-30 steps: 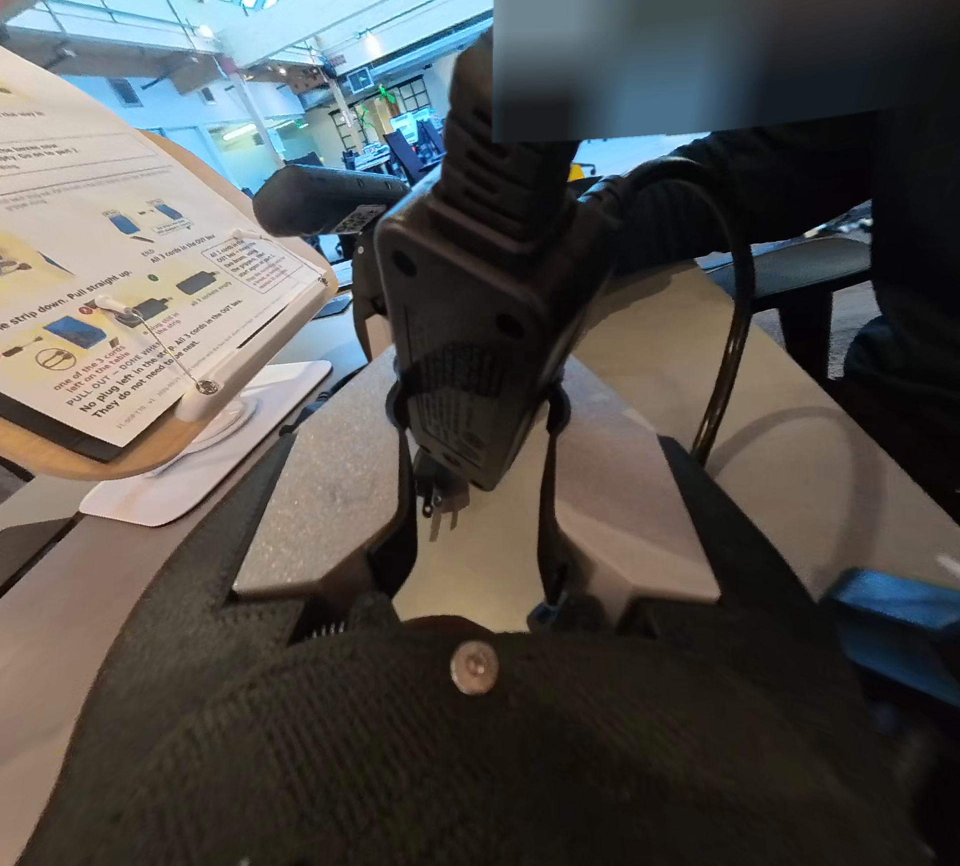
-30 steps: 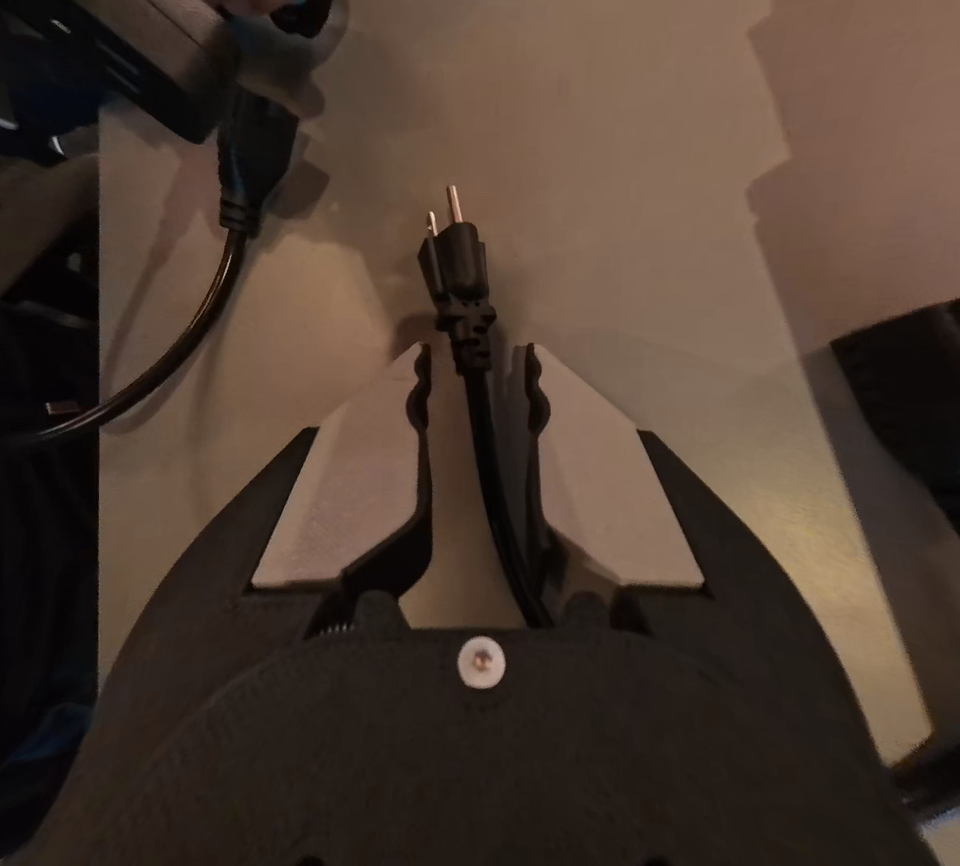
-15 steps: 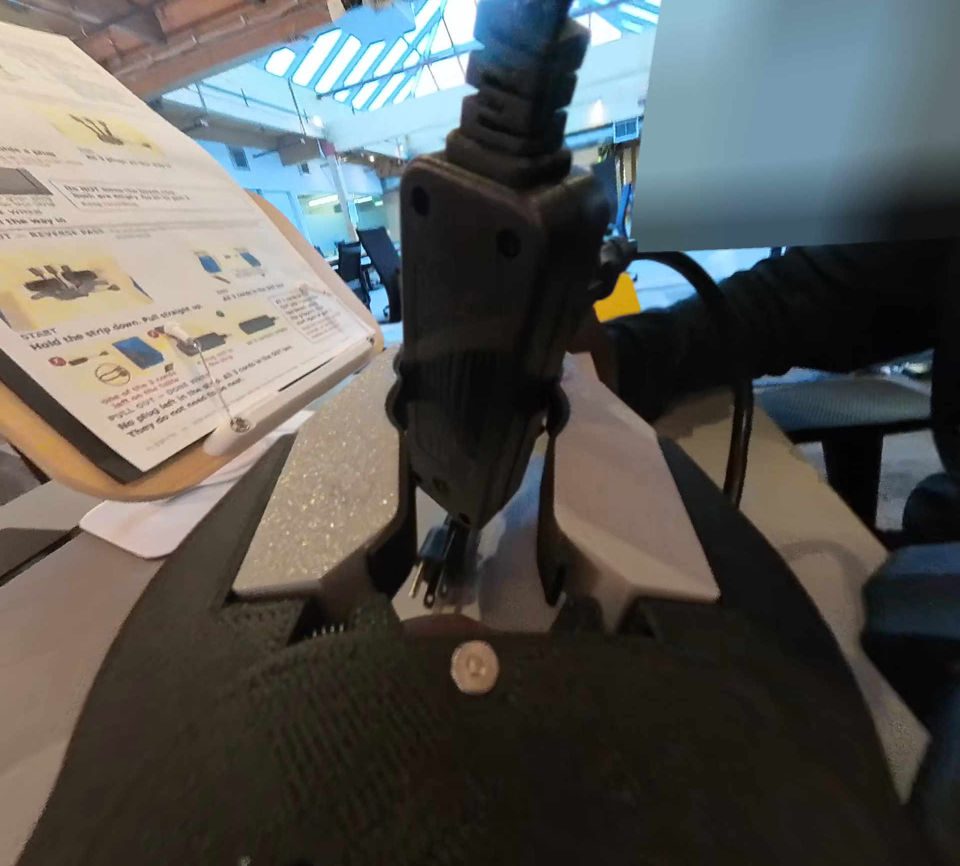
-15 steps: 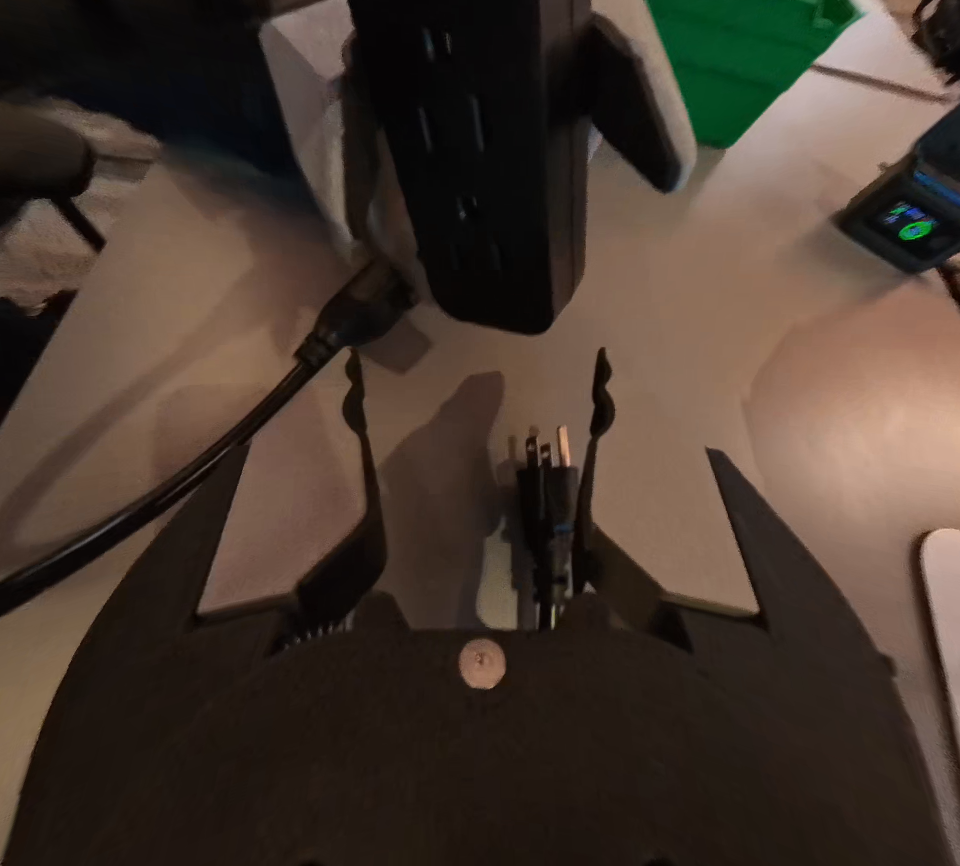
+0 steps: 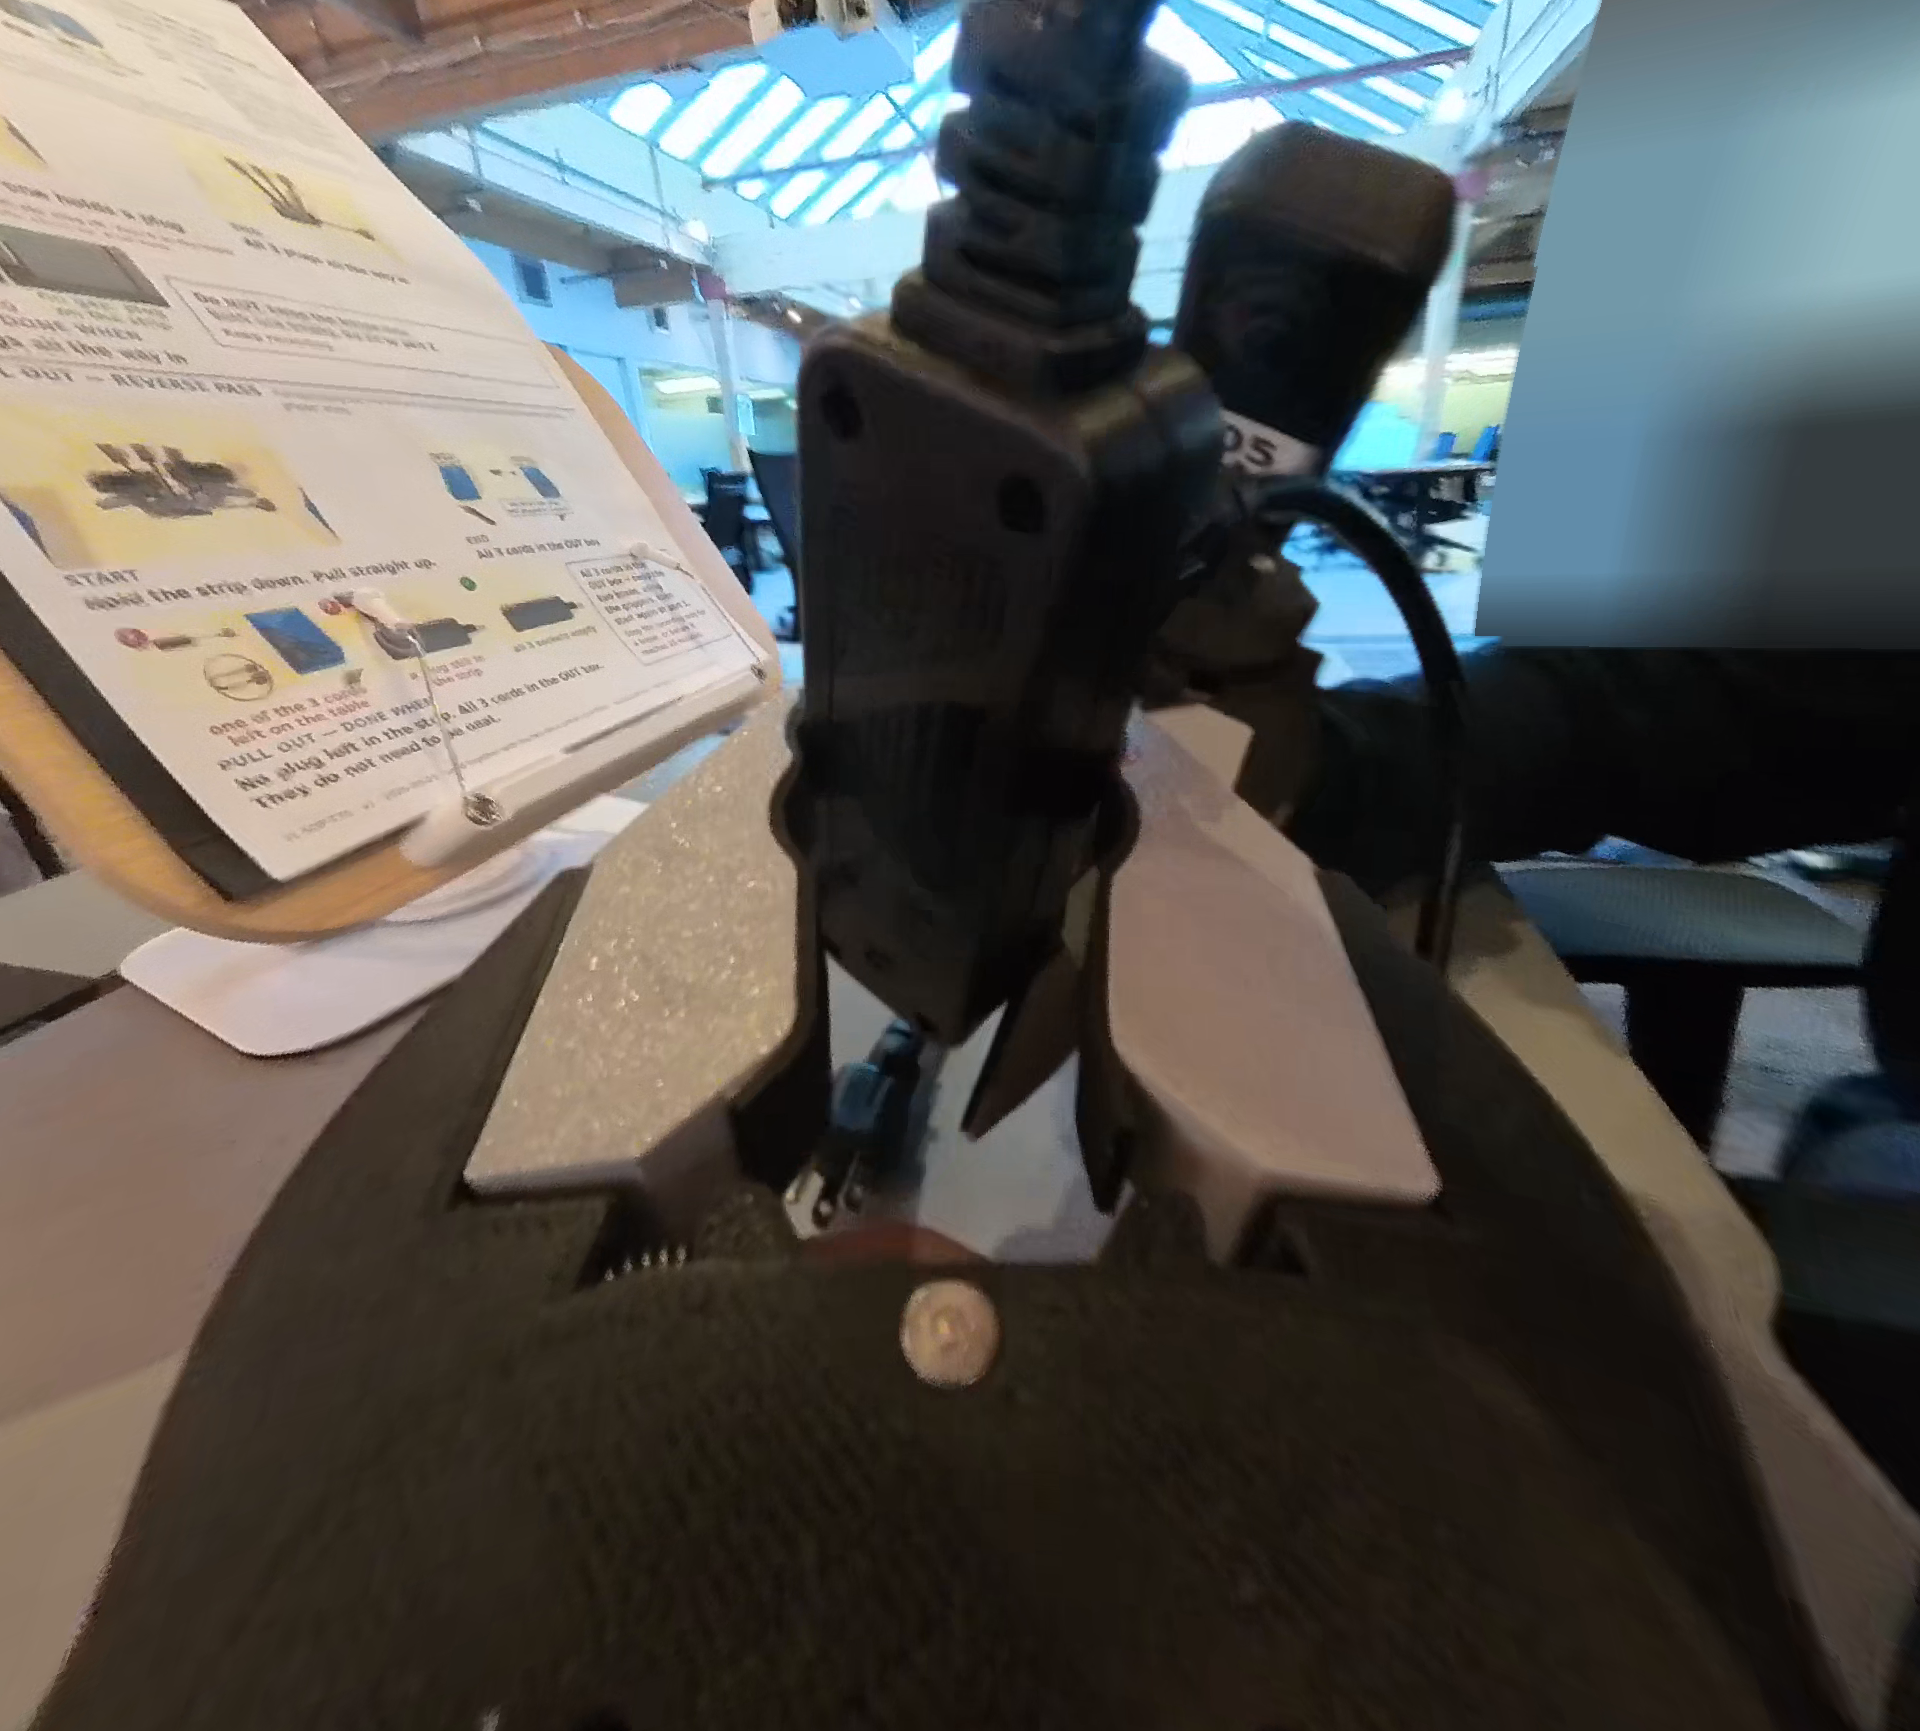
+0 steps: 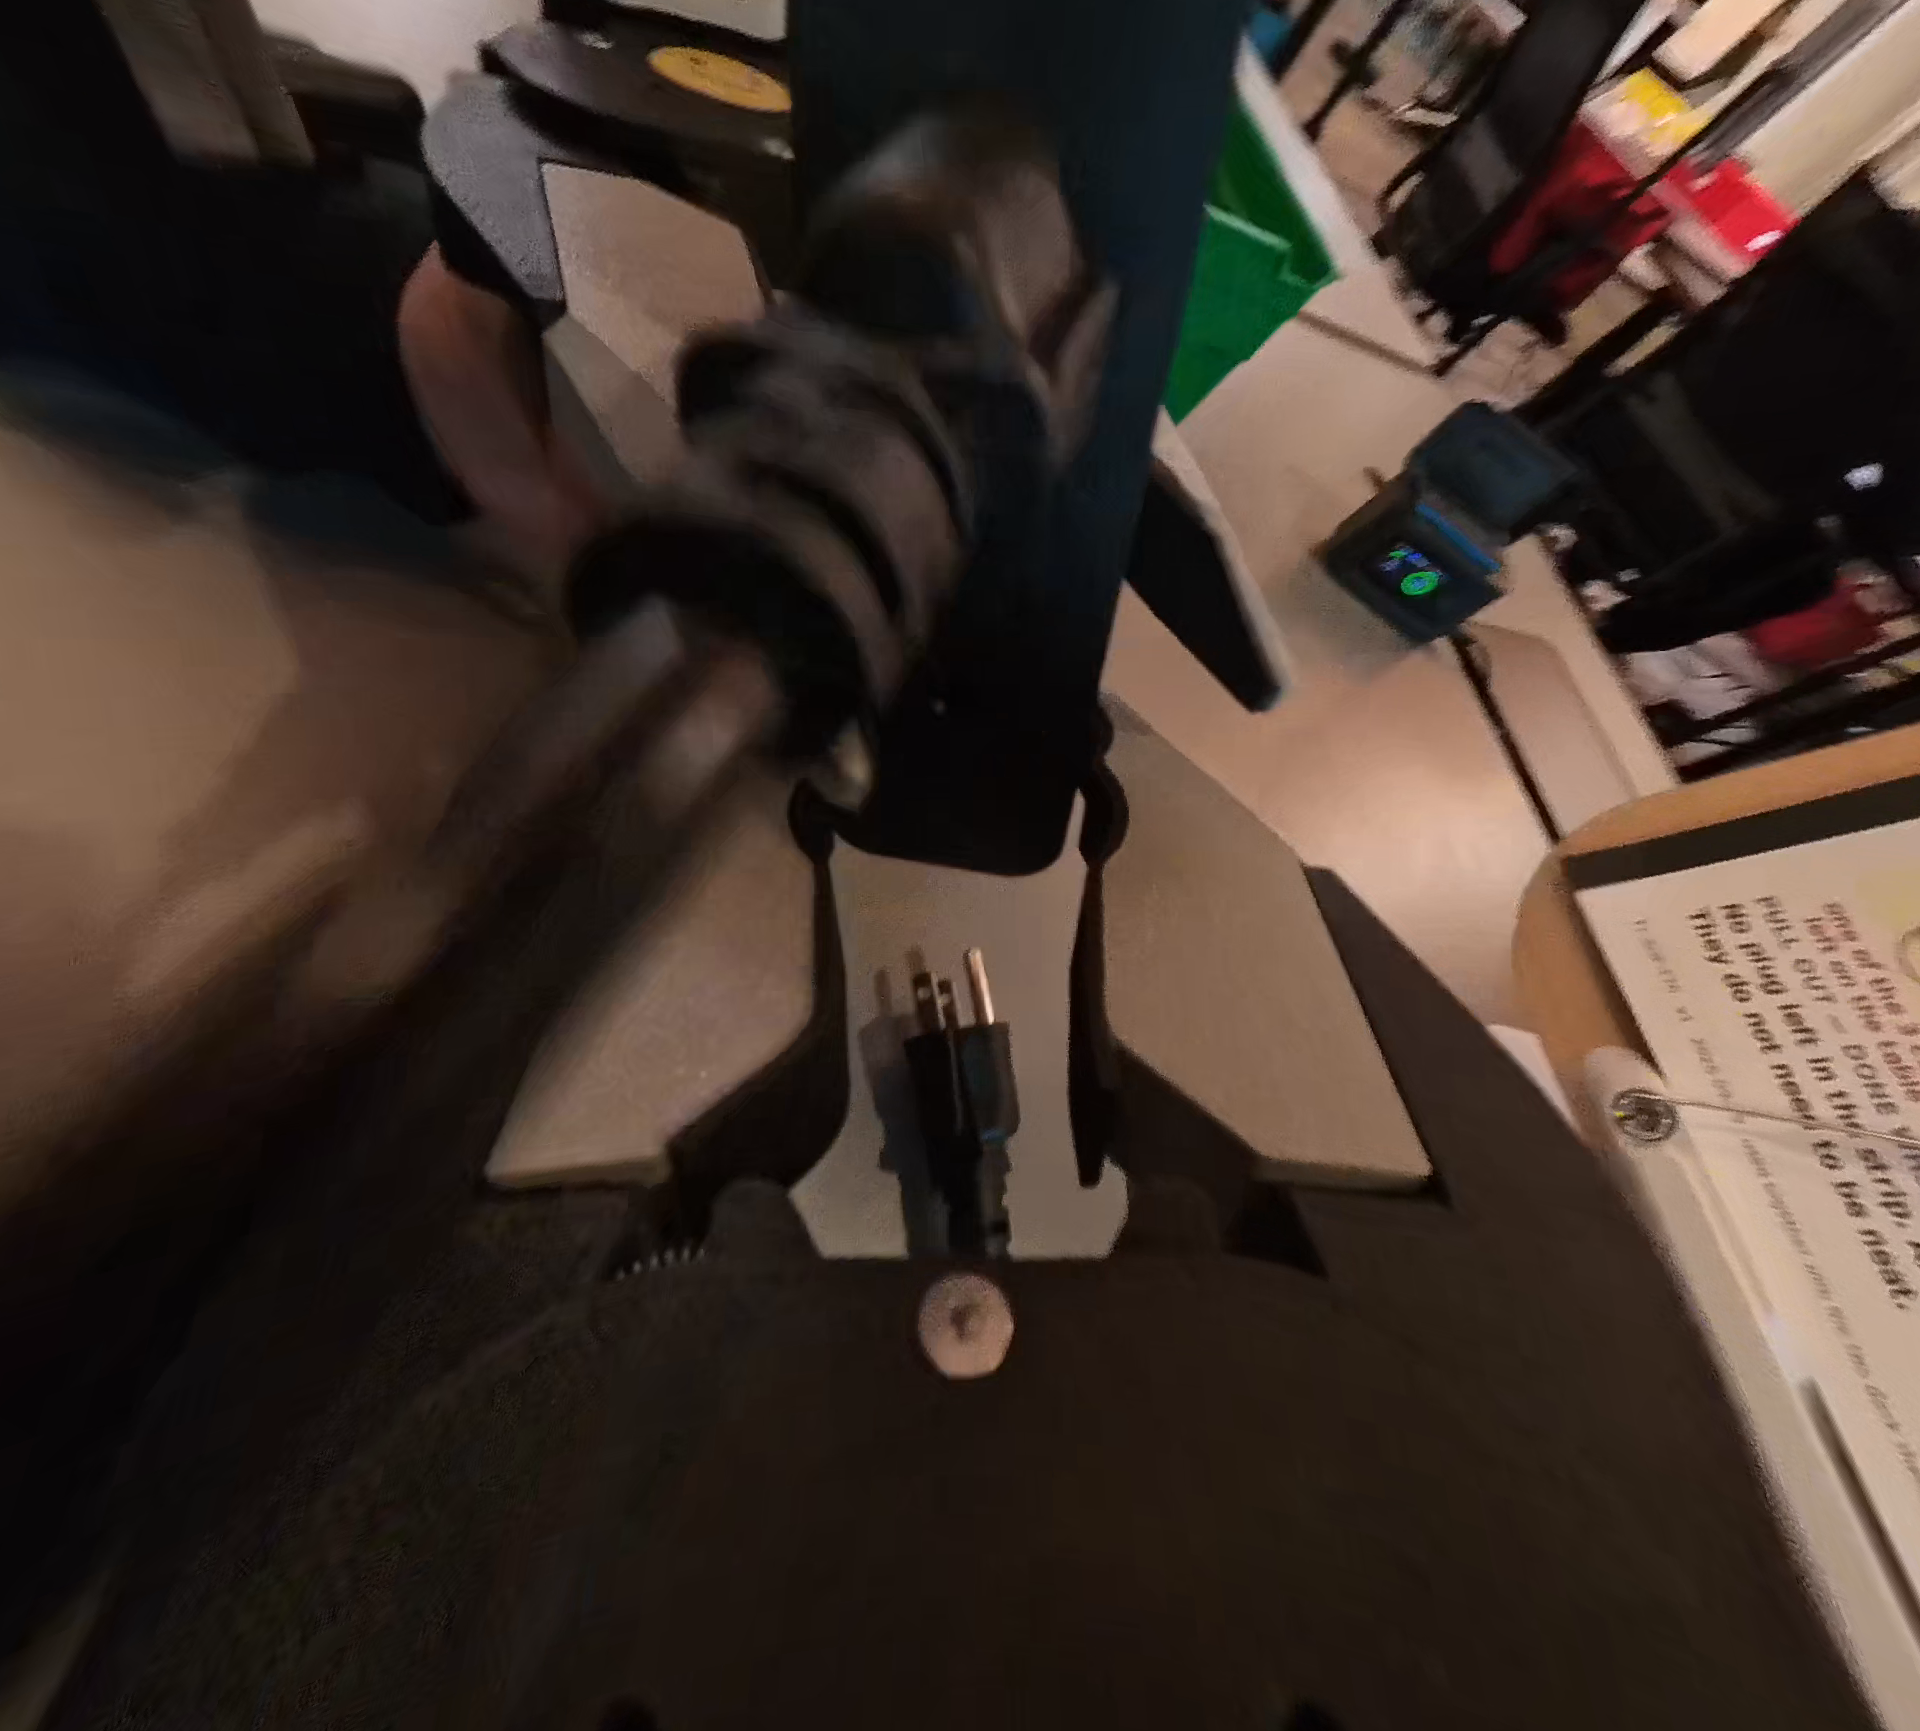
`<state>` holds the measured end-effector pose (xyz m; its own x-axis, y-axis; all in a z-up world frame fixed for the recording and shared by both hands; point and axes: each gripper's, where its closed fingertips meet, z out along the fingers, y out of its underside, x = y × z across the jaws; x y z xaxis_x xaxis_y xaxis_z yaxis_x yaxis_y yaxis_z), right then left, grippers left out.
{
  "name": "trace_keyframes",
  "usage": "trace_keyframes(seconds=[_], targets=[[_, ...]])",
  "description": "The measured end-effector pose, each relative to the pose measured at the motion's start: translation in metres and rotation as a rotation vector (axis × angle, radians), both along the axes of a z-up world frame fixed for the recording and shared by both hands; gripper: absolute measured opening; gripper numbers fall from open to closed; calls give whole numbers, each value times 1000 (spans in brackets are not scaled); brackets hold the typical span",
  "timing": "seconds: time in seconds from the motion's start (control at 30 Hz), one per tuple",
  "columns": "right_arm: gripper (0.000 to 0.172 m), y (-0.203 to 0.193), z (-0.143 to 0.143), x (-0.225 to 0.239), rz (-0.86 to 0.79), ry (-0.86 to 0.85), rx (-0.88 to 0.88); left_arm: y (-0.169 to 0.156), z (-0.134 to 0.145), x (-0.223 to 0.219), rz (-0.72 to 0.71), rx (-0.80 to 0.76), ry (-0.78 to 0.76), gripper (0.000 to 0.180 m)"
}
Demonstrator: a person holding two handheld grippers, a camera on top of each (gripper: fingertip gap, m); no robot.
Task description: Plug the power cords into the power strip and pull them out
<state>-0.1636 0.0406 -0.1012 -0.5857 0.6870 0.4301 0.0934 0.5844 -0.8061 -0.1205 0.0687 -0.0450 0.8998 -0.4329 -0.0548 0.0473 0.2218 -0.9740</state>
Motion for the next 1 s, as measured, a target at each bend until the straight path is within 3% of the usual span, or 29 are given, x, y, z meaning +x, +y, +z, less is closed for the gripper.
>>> trace_keyframes(seconds=[0.17,0.33,0.53,0.63,0.77,0.87,0.97,1.0], targets=[[43,14,-11,20,96,-226,-18,-5,-20,-3,-86,-190,-2,54],[43,20,-31,44,201,-437,-72,-5,-50,9,-107,-276,171,53],[43,22,-44,81,333,-707,-165,-2,-63,28,-106,-263,301,57],[44,22,-44,90,336,-796,-162,0,-57,36,-119,-242,255,55],[43,26,-42,87,276,-781,-127,6,-46,33,-119,-242,111,54],[43,25,-43,87,266,-782,-116,5,-47,34,-142,-252,87,55],[43,29,-48,87,246,-785,-75,0,-37,40,-204,-237,13,66],[43,28,-49,88,252,-787,-75,-1,-36,39,-201,-231,24,58]])
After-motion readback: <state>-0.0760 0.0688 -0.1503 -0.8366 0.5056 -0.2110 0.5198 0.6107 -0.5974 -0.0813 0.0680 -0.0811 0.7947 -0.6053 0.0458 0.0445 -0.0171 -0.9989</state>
